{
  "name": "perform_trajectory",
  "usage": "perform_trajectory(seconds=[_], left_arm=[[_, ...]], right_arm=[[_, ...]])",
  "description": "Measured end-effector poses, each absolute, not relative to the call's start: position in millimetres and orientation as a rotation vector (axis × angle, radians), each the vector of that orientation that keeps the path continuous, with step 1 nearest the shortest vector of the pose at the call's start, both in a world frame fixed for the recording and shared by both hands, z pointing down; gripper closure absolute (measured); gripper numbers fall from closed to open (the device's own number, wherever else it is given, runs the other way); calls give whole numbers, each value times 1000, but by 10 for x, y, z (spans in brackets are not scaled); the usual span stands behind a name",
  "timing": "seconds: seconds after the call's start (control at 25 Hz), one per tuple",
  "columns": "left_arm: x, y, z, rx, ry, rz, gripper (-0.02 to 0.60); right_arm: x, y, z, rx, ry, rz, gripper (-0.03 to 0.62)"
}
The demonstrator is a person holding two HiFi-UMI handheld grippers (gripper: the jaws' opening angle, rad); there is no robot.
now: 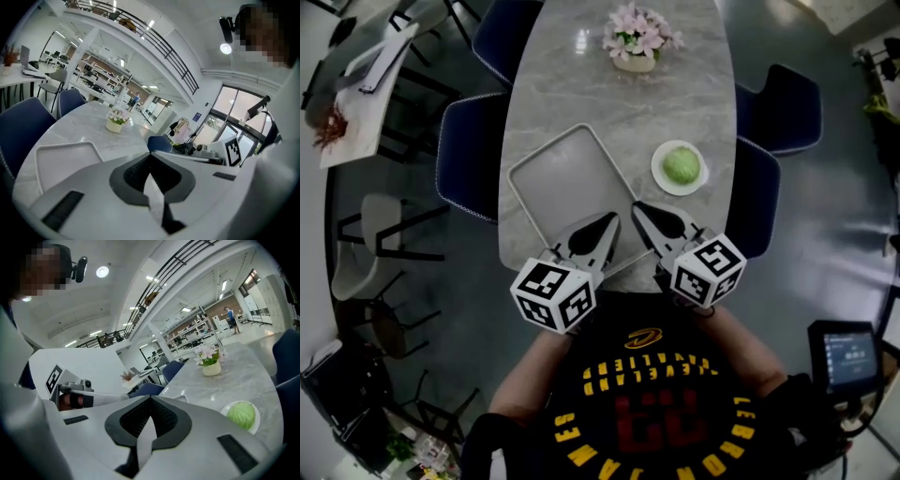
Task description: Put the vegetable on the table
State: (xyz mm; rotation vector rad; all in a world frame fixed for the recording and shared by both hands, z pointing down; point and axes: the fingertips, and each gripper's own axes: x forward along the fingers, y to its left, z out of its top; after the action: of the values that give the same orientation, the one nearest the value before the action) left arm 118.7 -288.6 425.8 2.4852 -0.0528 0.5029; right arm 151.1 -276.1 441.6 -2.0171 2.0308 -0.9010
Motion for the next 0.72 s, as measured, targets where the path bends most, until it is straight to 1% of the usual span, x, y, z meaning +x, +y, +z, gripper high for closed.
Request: perform_trajectory(seconds=[0.44, 0.72], left_arm=[[1029, -2806, 3657, 2619, -38, 346, 580], [1029, -2748, 3397, 2707, 0, 266, 580]], right_arm=[[1311, -2718, 3702, -2023, 2122, -649, 589], [1273, -2651, 3525, -2058, 2111, -501, 589]])
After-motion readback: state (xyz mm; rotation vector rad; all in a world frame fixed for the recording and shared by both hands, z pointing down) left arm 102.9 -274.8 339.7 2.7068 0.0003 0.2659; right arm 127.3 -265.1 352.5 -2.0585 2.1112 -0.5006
